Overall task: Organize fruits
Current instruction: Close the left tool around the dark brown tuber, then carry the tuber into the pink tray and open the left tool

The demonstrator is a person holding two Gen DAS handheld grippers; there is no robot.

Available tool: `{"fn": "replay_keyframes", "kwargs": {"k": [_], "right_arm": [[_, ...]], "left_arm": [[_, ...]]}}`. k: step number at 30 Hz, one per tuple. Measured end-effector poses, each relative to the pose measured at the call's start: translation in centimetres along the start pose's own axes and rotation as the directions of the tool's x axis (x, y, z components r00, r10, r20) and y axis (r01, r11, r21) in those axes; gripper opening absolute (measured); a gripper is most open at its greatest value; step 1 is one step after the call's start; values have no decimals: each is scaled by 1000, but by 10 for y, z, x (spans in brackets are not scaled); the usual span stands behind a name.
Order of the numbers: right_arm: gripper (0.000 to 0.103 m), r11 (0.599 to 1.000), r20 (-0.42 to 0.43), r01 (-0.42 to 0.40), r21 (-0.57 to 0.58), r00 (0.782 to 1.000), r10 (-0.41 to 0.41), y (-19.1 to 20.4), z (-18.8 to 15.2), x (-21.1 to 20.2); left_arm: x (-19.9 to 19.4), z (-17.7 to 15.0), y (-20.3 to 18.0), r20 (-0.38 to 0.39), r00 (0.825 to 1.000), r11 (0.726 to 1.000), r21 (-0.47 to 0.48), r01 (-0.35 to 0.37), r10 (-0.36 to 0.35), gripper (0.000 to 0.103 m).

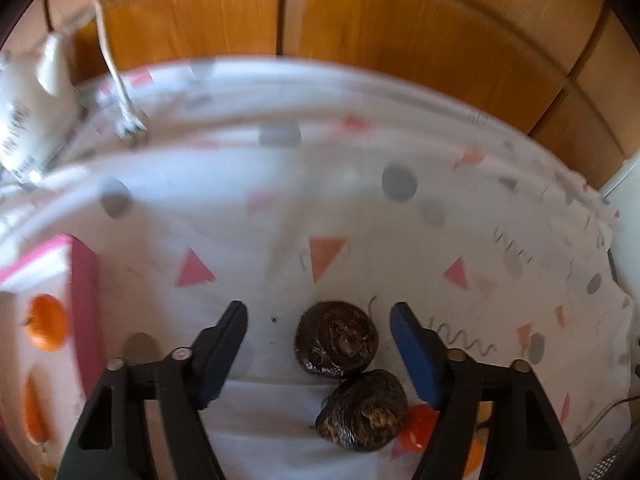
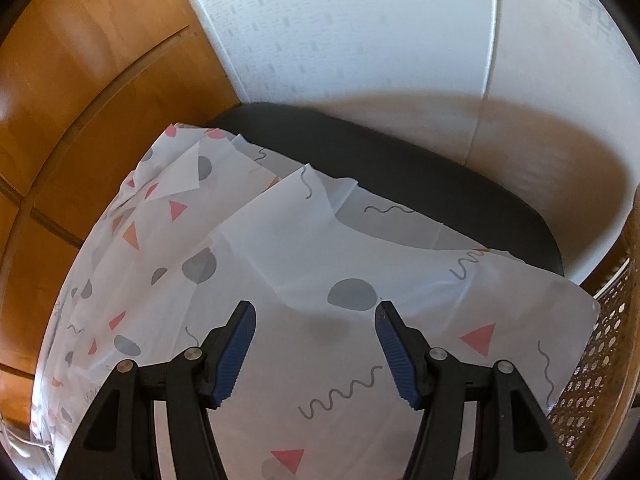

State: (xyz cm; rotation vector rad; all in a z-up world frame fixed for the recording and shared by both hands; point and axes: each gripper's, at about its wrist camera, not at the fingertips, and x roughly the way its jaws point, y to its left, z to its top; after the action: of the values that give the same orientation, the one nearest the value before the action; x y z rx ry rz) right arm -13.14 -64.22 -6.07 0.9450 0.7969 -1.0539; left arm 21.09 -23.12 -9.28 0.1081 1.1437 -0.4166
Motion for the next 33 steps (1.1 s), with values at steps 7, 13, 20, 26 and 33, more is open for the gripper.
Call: {"fn": "replay_keyframes", "kwargs": {"k": [7,13,20,26,33], "right_arm": [[63,999,1,5,-48,1000,-5,11,0,1],[63,997,-1,1,-79,1000,-1,17,-2,2],[63,993,-4,-9,-114,1000,9,21,-4,3],[63,987,-20,-37,-154,999,34,28,-7,4],[63,984,-27,-54,-171,998,50,31,-10,4]], "left_arm": [[0,-6,-5,18,999,998,48,26,-27,45],[-35,-8,11,105,990,995,-9,97,-95,45],[-87,-20,40,199,977,995,-50,88,-77,45],[-114,-49,85,236,972,991,-132,37,-5,46],[-130,-89,135,225,970,972,-233,-40,94,46]]}}
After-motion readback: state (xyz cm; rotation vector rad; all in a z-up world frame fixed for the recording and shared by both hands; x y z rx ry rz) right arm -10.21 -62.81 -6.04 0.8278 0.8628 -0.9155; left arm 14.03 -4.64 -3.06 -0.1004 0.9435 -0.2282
